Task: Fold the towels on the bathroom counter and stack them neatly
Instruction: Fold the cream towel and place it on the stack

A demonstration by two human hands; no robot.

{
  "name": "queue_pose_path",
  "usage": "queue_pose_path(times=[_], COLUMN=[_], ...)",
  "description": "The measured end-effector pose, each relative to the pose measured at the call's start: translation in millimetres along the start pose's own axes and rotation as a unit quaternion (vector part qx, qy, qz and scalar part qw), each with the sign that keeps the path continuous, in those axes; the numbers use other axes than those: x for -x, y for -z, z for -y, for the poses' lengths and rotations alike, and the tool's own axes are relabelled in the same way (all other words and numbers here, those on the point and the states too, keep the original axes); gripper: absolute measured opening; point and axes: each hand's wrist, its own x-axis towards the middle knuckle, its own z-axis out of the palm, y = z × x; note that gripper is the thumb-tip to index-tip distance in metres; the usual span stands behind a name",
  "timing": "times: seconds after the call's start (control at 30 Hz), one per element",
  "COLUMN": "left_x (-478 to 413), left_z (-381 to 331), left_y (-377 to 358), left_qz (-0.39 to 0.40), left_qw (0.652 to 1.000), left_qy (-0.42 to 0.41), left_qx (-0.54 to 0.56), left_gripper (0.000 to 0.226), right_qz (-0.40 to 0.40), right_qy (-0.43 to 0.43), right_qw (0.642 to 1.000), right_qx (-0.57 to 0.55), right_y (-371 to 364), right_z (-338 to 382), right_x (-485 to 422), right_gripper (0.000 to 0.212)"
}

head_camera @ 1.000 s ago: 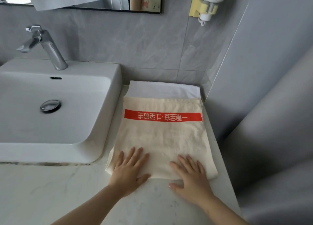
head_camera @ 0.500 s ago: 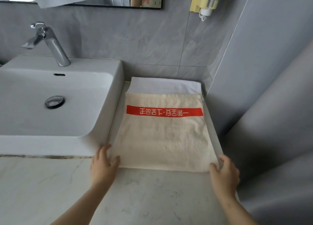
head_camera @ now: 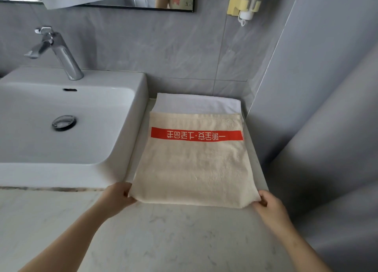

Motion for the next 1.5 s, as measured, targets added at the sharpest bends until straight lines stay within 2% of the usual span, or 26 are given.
queue_pose_path(times=[0.07,0.1,0.17,0.2,0.27,0.33,0.4,0.47,0.53,0.57,0.63,0.67,0.73,0.8,0.83,0.87,0.93,1.0,1.13,1.23,1.3,1.4,1.5], left_x=[0,2,10,12,14,16,15,14,13,15,17,15,11,5,3,1,-2,-1,0,1,3,7,7], left_z=[-2,-5,-14,-15,-13,-12,-9,-7,-8,-12,-20,-23,-29,-34,-34,-33,-25,-15,2,14,17,18,22], left_y=[1,4,11,13,13,9,0,-12,-20,-22,-25,-28,-40,-59,-68,-76,-87,-88,-77,-73,-69,-67,-61], left_qz=[-0.034,-0.035,-0.005,0.009,0.014,0.005,-0.015,-0.062,-0.109,-0.116,-0.15,-0.188,-0.254,-0.247,-0.222,-0.196,-0.133,-0.099,-0.086,-0.106,-0.127,-0.113,-0.07], left_qw=[0.998,0.99,0.941,0.916,0.901,0.9,0.921,0.964,0.982,0.987,0.982,0.973,0.949,0.92,0.911,0.911,0.926,0.929,0.934,0.937,0.936,0.917,0.902], left_qy=[0.001,0.0,0.005,0.01,0.028,0.045,0.057,0.065,0.079,0.089,0.082,0.047,-0.082,-0.19,-0.207,-0.206,-0.183,-0.157,-0.135,-0.136,-0.136,-0.224,-0.298], left_qx=[0.051,0.138,0.337,0.4,0.433,0.433,0.386,0.252,0.129,0.064,-0.082,-0.124,-0.169,-0.24,-0.28,-0.3,-0.303,-0.319,-0.318,-0.303,-0.3,-0.309,-0.305], left_gripper=[0.007,0.005,0.005,0.016,0.035,0.034,0.026,0.02,0.016,0.022,0.043,0.053,0.061,0.057,0.052,0.051,0.057,0.06,0.062,0.065,0.07,0.071,0.065], right_qz=[-0.03,-0.044,-0.062,-0.068,-0.088,-0.107,-0.104,-0.089,-0.087,-0.095,-0.13,-0.143,-0.142,-0.03,0.029,0.057,0.063,0.039,-0.034,-0.066,-0.075,-0.035,-0.008], right_qy=[-0.004,-0.015,-0.05,-0.06,-0.065,-0.061,-0.071,-0.089,-0.091,-0.084,-0.033,0.019,0.142,0.187,0.182,0.177,0.178,0.166,0.141,0.11,0.109,0.165,0.263], right_qw=[0.999,0.994,0.972,0.961,0.953,0.959,0.969,0.982,0.991,0.991,0.971,0.958,0.936,0.929,0.929,0.928,0.923,0.918,0.925,0.934,0.936,0.924,0.895], right_qx=[-0.039,-0.097,-0.221,-0.262,-0.284,-0.254,-0.212,-0.141,-0.036,0.037,0.197,0.248,0.29,0.317,0.321,0.321,0.335,0.357,0.35,0.332,0.327,0.343,0.361], right_y=[-1,-1,0,2,4,5,3,1,-3,-5,-11,-18,-36,-56,-65,-72,-76,-71,-52,-46,-43,-38,-38], right_z=[3,5,13,16,15,11,8,8,11,13,16,18,27,38,37,33,23,9,-11,-22,-24,-22,-28], right_x=[-5,-6,-5,-5,-5,-3,-1,0,2,3,5,7,11,16,17,17,18,18,17,16,15,19,18], right_gripper=[0.013,0.013,0.019,0.022,0.022,0.015,0.003,0.011,0.019,0.023,0.036,0.041,0.049,0.058,0.064,0.076,0.102,0.113,0.101,0.11,0.106,0.071,0.061])
